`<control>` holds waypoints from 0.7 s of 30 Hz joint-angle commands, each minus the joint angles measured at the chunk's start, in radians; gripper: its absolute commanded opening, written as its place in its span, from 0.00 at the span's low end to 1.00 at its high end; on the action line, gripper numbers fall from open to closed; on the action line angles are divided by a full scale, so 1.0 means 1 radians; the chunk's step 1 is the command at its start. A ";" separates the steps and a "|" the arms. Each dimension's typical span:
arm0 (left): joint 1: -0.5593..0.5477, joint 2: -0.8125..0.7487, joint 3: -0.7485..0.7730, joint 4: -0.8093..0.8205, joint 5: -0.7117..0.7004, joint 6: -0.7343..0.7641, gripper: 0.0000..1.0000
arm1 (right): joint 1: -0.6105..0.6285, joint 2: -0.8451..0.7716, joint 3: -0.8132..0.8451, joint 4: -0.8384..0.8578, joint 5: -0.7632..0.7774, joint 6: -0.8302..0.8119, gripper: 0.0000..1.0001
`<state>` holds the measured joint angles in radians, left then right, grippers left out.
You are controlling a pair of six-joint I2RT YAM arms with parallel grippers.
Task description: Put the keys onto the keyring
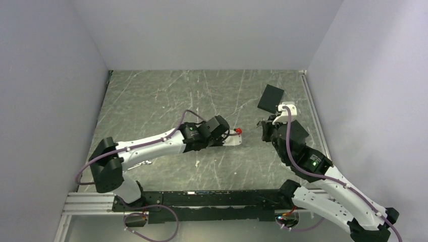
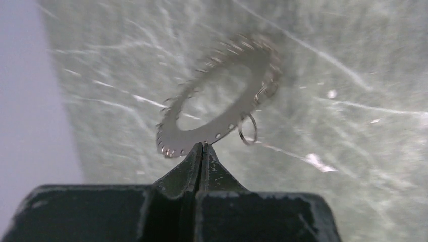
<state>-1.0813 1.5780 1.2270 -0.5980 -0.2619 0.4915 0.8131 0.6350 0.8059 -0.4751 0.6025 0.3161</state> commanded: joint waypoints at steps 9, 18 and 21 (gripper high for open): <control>0.068 -0.165 0.133 0.062 -0.036 0.604 0.00 | 0.000 0.058 0.082 0.067 -0.026 -0.027 0.00; -0.027 -0.087 -0.051 0.156 0.095 0.482 0.00 | 0.000 0.031 0.056 0.022 0.004 -0.009 0.00; -0.092 -0.019 -0.102 0.224 0.122 0.460 0.00 | 0.000 0.021 0.051 0.005 0.018 -0.011 0.00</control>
<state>-1.0962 1.4891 1.1728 -0.4789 -0.2134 0.9916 0.8131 0.6773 0.8406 -0.4625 0.5850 0.2989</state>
